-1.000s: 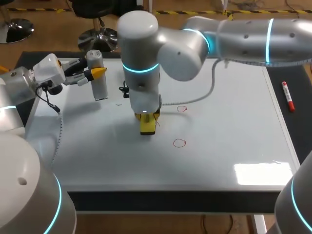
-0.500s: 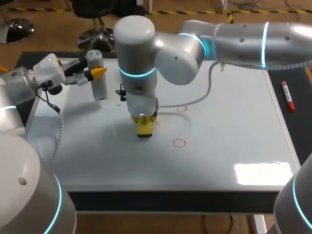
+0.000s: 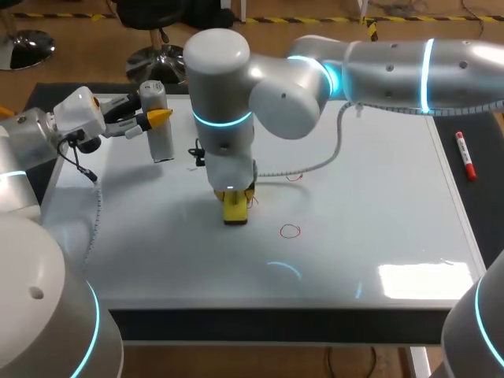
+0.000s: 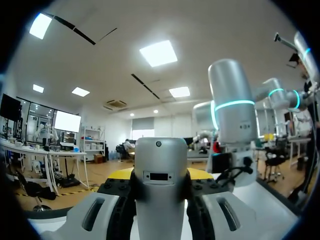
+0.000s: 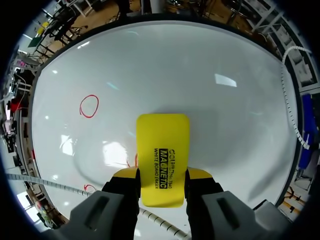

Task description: Pick up the inspection probe, press it on each red-marked spot on the whiteboard one by one, put down the probe, pick up the eraser, and wipe off all the red marks.

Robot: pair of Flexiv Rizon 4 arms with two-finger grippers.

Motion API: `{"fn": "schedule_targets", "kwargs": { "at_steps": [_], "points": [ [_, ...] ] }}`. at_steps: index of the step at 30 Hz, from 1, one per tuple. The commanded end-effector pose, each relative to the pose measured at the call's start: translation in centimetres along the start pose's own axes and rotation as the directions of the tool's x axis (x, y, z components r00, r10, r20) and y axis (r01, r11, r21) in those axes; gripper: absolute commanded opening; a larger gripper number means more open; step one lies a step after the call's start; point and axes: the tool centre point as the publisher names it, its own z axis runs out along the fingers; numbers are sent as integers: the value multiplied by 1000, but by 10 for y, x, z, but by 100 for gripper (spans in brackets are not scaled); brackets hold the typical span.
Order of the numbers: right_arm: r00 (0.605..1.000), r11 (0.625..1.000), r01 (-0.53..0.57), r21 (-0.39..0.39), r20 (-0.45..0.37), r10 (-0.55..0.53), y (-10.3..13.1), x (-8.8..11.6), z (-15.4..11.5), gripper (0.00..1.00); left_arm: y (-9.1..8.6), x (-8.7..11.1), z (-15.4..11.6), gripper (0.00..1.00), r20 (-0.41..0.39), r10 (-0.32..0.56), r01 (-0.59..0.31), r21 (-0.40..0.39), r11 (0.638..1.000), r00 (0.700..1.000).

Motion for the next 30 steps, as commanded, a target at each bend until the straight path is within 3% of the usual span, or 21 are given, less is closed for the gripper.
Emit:
{"fn": "schedule_targets", "kwargs": {
  "at_steps": [1, 30],
  "points": [
    [1000, 1000, -2, 1, -8, 2, -2, 6, 11, 0, 0, 0, 1, 0, 1, 1, -1, 2, 1000, 1000],
    [994, 996, -85, -15, -72, 84, 3, 63, 30, 0, 0, 0, 1, 0, 1, 1, -1, 2, 1000, 1000]
  ]
}}
